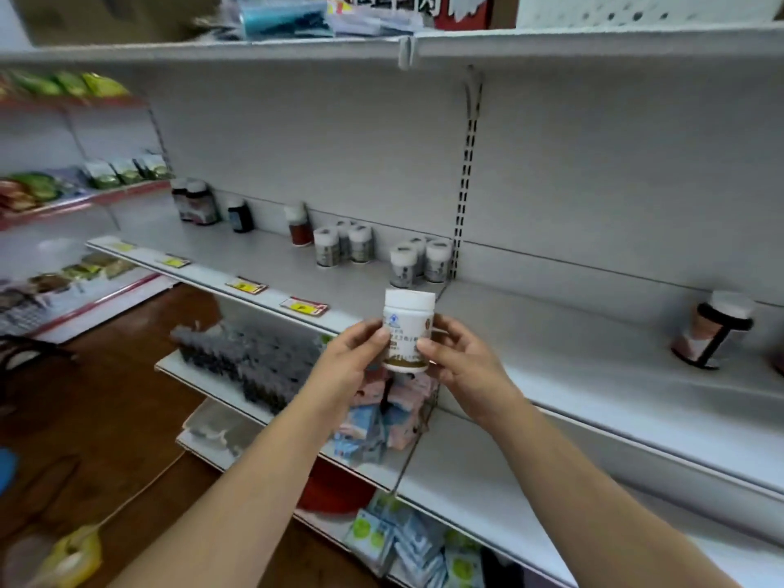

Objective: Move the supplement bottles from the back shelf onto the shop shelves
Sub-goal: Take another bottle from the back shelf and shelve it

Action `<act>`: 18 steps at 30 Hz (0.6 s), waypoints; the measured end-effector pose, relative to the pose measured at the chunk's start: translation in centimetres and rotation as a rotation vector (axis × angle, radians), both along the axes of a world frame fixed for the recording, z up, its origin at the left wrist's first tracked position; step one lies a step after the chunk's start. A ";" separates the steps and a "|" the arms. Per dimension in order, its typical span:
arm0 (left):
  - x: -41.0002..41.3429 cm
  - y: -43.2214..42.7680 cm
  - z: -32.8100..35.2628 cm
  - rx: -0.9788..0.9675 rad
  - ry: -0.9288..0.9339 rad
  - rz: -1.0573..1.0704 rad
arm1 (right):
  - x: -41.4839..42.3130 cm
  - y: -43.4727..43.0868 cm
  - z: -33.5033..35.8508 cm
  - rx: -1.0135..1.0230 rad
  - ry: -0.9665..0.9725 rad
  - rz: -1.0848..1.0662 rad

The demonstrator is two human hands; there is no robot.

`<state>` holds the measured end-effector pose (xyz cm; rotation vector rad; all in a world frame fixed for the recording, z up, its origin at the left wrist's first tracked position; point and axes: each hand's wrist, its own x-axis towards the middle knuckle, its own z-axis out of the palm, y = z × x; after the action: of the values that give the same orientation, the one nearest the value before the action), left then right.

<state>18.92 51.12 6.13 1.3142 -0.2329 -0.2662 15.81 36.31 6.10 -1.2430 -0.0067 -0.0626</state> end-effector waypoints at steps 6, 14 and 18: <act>7.4 4.9 -1.7 0.028 0.003 0.040 | 7.9 5.0 -1.5 -0.075 0.008 -0.008; 20.4 7.3 -1.6 0.193 -0.092 0.086 | 20.3 8.1 -2.3 -0.289 -0.032 -0.146; 25.6 7.8 -1.1 0.241 -0.084 0.031 | 25.3 8.7 -2.4 -0.371 -0.007 -0.202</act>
<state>44.55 58.91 5.08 1.5688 -0.2572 -0.2179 41.15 45.02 3.72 -1.6112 0.1055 -0.2503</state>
